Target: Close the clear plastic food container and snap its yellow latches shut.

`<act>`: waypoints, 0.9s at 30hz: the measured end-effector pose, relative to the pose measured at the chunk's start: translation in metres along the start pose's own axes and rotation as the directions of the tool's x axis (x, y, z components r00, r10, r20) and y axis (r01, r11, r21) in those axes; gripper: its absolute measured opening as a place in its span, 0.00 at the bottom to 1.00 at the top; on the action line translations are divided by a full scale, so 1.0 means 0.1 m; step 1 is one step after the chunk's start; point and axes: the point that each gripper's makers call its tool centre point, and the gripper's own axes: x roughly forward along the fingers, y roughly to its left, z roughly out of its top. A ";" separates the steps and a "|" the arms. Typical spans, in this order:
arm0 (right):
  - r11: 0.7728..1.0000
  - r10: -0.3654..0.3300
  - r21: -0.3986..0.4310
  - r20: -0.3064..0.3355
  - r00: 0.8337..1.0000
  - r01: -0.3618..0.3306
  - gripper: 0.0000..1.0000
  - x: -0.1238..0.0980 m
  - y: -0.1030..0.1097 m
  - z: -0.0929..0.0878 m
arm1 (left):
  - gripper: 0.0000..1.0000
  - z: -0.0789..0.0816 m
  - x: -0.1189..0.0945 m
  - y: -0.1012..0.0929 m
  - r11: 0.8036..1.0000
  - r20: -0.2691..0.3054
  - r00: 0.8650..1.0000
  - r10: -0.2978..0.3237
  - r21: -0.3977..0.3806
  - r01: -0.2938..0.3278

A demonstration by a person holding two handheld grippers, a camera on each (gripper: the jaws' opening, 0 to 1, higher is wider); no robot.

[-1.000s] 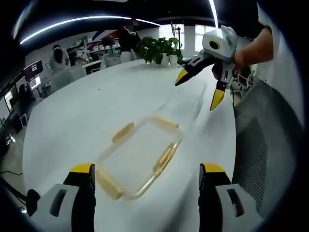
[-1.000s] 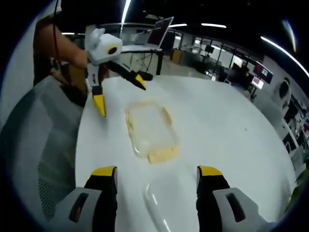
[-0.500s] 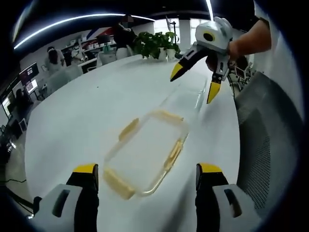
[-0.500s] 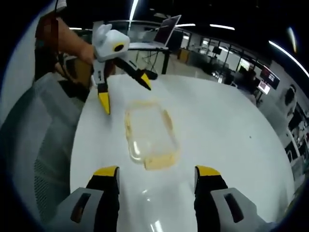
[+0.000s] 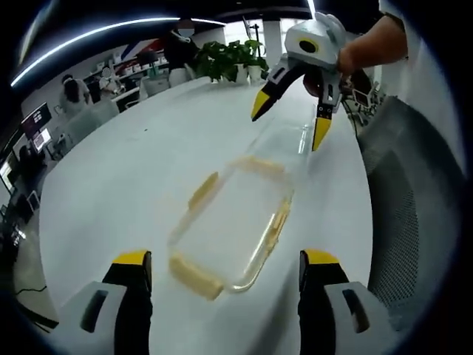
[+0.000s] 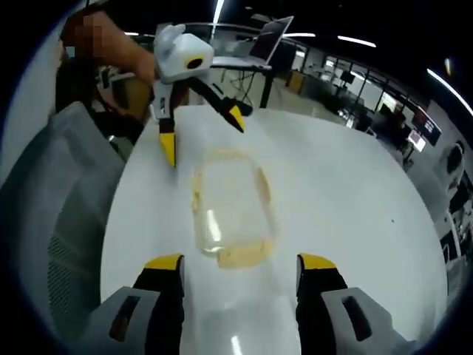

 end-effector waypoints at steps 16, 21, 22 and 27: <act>0.995 0.081 -0.045 -0.083 0.993 -0.085 0.55 0.19 0.01 -0.05 | 0.80 -0.15 0.05 0.09 0.993 -0.086 0.995 -0.046 0.107 0.055; 0.994 0.093 -0.049 -0.100 0.991 -0.098 0.54 0.24 0.00 -0.05 | 0.79 -0.18 0.08 0.12 0.988 -0.111 0.991 -0.068 0.133 0.083; 0.994 0.095 -0.046 -0.109 0.989 -0.101 0.54 0.26 -0.01 -0.06 | 0.79 -0.19 0.08 0.13 0.986 -0.117 0.990 -0.074 0.141 0.090; 0.992 0.107 -0.046 -0.133 0.985 -0.114 0.52 0.31 -0.03 -0.09 | 0.76 -0.19 0.10 0.20 0.981 -0.138 0.986 -0.091 0.158 0.112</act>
